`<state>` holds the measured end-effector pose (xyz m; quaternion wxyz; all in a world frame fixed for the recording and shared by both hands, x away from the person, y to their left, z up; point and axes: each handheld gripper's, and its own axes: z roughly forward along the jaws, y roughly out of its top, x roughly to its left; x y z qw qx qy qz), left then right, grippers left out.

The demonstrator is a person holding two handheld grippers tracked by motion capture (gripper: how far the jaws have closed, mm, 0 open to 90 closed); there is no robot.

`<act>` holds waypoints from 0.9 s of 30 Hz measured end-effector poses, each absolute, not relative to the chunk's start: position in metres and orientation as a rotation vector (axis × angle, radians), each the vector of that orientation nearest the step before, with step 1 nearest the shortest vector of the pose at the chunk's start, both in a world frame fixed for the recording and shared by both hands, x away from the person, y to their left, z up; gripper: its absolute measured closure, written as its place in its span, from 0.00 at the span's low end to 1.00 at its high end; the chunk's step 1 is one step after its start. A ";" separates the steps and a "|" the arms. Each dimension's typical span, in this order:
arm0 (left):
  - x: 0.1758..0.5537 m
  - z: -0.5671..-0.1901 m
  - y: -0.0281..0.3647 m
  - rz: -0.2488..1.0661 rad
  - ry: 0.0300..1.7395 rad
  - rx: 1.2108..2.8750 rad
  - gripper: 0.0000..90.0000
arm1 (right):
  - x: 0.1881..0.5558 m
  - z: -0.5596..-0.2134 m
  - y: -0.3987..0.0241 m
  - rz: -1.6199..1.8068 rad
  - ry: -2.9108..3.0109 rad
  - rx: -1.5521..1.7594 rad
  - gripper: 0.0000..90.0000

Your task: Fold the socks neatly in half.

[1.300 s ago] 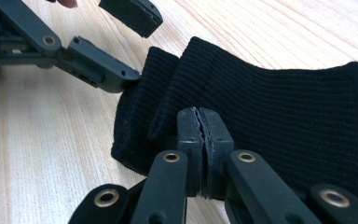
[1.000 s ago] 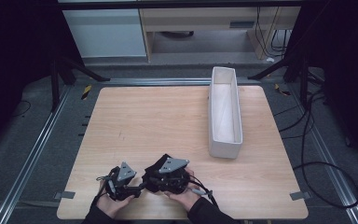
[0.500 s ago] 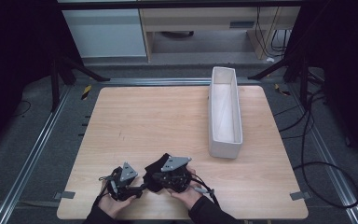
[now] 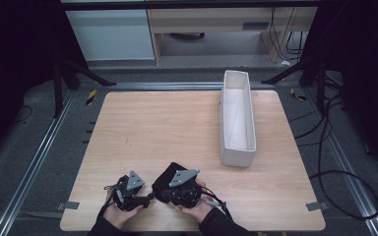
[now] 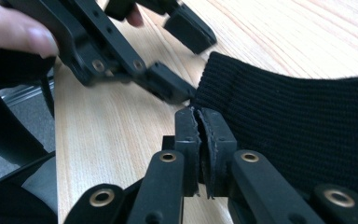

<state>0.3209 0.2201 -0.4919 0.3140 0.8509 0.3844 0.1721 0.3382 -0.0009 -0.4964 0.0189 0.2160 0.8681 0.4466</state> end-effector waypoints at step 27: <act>0.340 -0.480 0.208 0.439 1.048 2.177 0.40 | 0.358 -0.480 -0.041 1.371 2.421 0.845 0.85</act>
